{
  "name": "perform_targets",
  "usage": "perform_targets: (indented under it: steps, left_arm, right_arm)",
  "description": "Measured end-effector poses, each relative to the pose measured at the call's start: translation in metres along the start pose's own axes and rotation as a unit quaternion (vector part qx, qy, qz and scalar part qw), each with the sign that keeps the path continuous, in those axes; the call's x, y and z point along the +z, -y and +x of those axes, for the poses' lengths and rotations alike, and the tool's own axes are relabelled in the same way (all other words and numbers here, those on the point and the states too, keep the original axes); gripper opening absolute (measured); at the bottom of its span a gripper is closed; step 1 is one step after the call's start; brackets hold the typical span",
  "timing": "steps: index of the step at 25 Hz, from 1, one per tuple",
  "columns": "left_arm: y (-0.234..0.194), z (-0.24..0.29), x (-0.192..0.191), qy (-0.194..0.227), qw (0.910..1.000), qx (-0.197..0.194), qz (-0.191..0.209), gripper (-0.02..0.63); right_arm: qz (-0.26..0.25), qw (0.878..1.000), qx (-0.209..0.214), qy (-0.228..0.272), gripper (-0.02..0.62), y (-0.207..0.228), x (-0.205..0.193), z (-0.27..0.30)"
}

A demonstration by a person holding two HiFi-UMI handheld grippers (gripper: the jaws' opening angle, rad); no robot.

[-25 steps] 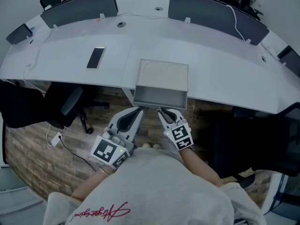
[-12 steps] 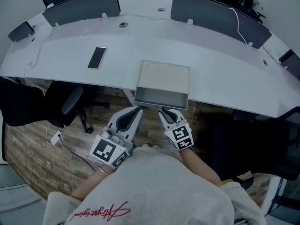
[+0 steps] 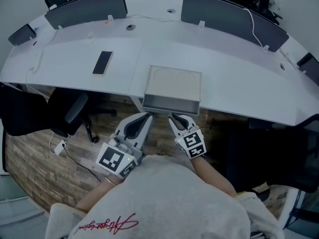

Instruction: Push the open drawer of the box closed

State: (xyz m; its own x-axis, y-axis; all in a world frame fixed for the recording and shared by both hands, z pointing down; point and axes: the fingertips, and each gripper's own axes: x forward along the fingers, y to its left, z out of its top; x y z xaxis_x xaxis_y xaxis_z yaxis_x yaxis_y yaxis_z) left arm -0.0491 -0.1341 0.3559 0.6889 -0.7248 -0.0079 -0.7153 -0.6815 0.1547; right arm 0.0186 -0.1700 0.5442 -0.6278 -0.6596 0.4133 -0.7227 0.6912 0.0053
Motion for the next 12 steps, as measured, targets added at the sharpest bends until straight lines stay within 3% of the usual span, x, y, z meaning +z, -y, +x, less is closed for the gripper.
perform_targets:
  steps: [12]
  left_arm:
    - [-0.0046, 0.0085, 0.0026, 0.002, 1.0, 0.0, 0.006, 0.018]
  right_arm:
    - [0.001, 1.0, 0.004, 0.003, 0.057, 0.0081, 0.0026, 0.0061]
